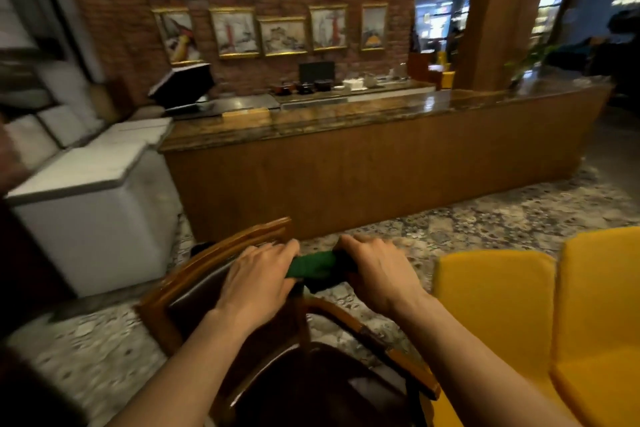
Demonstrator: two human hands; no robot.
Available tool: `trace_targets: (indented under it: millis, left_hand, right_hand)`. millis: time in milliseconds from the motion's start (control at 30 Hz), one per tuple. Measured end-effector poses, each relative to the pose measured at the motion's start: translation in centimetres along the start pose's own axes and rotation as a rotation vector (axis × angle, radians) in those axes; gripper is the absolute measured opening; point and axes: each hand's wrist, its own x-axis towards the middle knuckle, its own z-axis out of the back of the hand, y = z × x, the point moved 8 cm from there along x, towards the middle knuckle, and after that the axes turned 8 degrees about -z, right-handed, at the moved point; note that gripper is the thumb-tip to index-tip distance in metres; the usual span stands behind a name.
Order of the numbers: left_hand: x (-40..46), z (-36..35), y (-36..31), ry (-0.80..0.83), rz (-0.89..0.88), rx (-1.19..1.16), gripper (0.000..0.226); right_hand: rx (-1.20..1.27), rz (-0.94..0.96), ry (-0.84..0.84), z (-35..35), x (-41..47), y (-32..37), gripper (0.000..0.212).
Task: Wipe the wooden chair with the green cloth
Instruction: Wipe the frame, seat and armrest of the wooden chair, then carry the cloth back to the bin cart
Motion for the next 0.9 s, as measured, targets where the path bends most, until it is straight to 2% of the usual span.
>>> trace_targets:
  millis: [267, 533, 767, 900]
  left_hand:
    - [-14.7, 10.5, 9.4, -0.030, 0.295, 0.261, 0.037]
    - [-38.4, 24.8, 14.2, -0.151, 0.649, 0.449, 0.030]
    - [-62.8, 36.0, 10.5, -0.187, 0.981, 0.615, 0.033]
    - [-74.9, 40.0, 5.3, -0.190, 1.154, 0.723, 0.033]
  right_hand:
    - [0.198, 0.333, 0.046, -1.4, -0.1, 19.0, 0.039]
    - [0.286, 0.706, 0.061, -0.3, -7.2, 45.4, 0.035]
    - [0.399, 1.059, 0.133, 1.9, -23.1, 66.8, 0.042]
    - [0.466, 1.229, 0.195, 3.0, -33.7, 75.1, 0.043]
